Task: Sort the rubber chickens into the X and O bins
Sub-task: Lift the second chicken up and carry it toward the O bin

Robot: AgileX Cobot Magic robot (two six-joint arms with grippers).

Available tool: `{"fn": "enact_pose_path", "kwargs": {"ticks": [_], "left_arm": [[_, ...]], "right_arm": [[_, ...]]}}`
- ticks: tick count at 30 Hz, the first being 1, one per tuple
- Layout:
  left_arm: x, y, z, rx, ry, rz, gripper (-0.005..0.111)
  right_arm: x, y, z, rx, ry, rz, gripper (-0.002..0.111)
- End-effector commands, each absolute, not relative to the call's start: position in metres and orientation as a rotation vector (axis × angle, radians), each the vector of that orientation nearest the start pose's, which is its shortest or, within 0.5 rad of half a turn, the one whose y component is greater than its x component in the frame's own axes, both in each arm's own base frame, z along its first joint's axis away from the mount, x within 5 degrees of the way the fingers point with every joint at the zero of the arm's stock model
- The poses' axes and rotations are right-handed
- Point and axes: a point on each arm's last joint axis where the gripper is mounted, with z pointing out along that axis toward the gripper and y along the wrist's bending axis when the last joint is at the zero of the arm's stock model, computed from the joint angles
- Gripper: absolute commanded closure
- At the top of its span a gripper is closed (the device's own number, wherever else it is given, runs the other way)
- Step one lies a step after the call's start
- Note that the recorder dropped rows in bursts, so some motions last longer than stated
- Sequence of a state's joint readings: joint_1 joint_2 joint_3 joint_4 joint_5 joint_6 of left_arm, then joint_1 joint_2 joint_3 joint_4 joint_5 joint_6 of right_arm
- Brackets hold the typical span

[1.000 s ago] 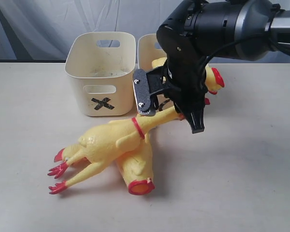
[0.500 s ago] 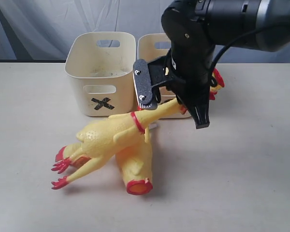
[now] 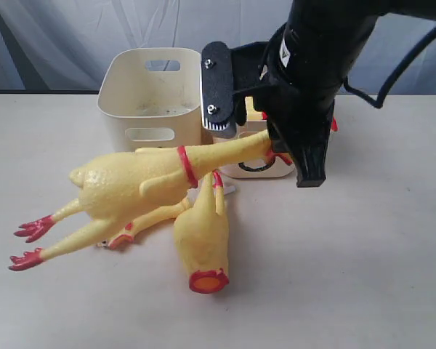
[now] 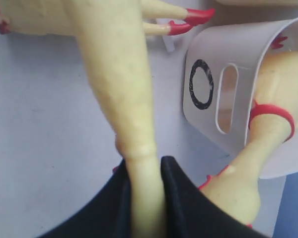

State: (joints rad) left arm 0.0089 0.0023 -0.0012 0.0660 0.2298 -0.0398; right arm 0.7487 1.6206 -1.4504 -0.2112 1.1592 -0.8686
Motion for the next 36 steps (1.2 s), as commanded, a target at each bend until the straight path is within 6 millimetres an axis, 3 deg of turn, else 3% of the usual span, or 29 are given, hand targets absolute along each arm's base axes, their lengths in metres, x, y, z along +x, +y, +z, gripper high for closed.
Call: {"fn": "enact_pose_path", "kwargs": {"ticks": [1,7,15,22,32,36], "left_arm": [[0.056,0.002,0.193,0.003,1.707,0.036,0.107],[0.056,0.002,0.193,0.003,1.707,0.036,0.107],[0.056,0.002,0.193,0.003,1.707,0.036,0.107],[0.056,0.002,0.193,0.003,1.707,0.036,0.107],[0.056,0.002,0.193,0.003,1.707,0.036,0.107],[0.056,0.002,0.193,0.003,1.707,0.036,0.107]], "right_arm": [[0.248,0.21,0.338,-1.9,1.961,-0.26,0.109],[0.246,0.2,0.356,-1.623,2.056,-0.285,0.109],[0.247,0.192,0.367,-1.419,2.109,-0.324,0.109],[0.258,0.176,0.376,-1.07,2.18,-0.508,0.109],[0.273,0.139,0.382,-0.691,2.276,-0.679,0.109],[0.279,0.126,0.382,-0.624,2.301,-0.708,0.109]]}}
